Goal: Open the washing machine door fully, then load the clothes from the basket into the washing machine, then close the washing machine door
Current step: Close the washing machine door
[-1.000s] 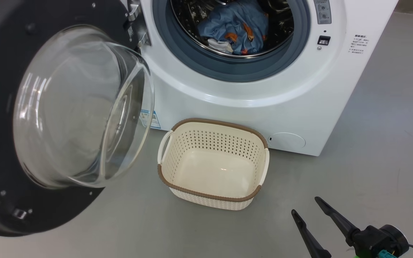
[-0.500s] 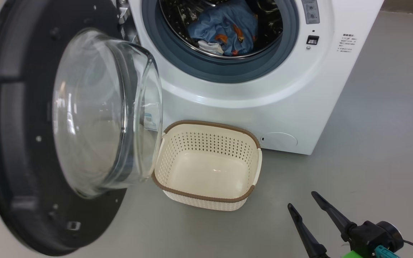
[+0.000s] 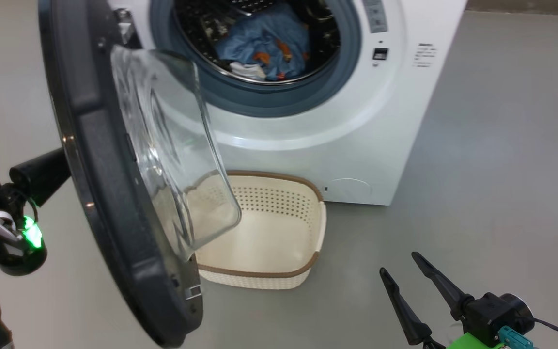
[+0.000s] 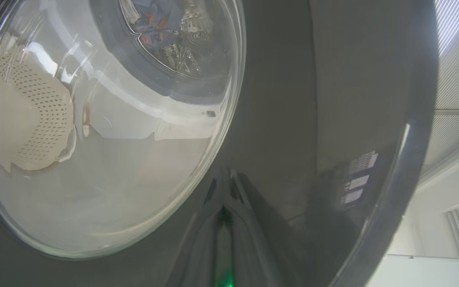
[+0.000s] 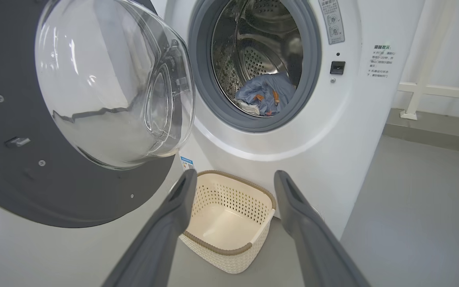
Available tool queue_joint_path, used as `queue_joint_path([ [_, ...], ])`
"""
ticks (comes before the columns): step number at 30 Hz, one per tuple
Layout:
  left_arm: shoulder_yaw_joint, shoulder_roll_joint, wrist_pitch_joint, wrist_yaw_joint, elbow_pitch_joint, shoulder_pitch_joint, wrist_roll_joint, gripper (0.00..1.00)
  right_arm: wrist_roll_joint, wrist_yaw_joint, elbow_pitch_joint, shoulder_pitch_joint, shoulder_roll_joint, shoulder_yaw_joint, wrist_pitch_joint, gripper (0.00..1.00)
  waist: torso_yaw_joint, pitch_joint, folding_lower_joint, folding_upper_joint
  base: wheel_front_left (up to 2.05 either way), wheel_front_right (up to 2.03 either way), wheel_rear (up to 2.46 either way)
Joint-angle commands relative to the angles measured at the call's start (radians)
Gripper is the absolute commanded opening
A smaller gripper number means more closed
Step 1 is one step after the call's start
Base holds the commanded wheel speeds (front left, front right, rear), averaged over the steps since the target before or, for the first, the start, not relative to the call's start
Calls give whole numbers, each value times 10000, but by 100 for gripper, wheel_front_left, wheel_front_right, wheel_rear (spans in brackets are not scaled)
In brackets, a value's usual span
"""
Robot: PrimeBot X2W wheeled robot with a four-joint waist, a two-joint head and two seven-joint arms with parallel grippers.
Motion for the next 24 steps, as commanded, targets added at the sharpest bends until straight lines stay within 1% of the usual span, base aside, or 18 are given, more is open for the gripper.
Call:
queue_joint_path([
  [1, 161, 161, -69, -192, -401, -181, -84, 0, -20, 16, -240, -294, -20, 220, -119, 100, -501, 26, -1, 0, 0, 0, 0],
  [9, 56, -352, -866, -688, -145, -555, 14, 0, 21, 16, -215, -415, 66, 164, -119, 100, -1306, 158, -1, 0, 0, 0, 0],
  [11, -3, -395, -948, -768, -74, -627, 43, 0, 24, 16, -214, -439, 77, 164, -119, 100, -1386, 168, -1, 0, 0, 0, 0],
  [14, -152, -552, -1363, -993, 220, -889, 132, 0, 36, 16, -198, -501, 123, 154, -119, 100, -1595, 187, -1, 0, 0, 0, 0],
  [18, -381, -713, -2043, -1380, 934, -1359, 232, 0, 46, 16, -165, -552, 169, 142, -119, 100, -1746, 200, -1, 0, 0, 0, 0],
  [24, -677, -832, -3141, -2102, 2353, -2169, 186, 0, 42, 16, -122, -623, 244, 168, -119, 100, -1903, 195, -1, 0, 0, 0, 0],
])
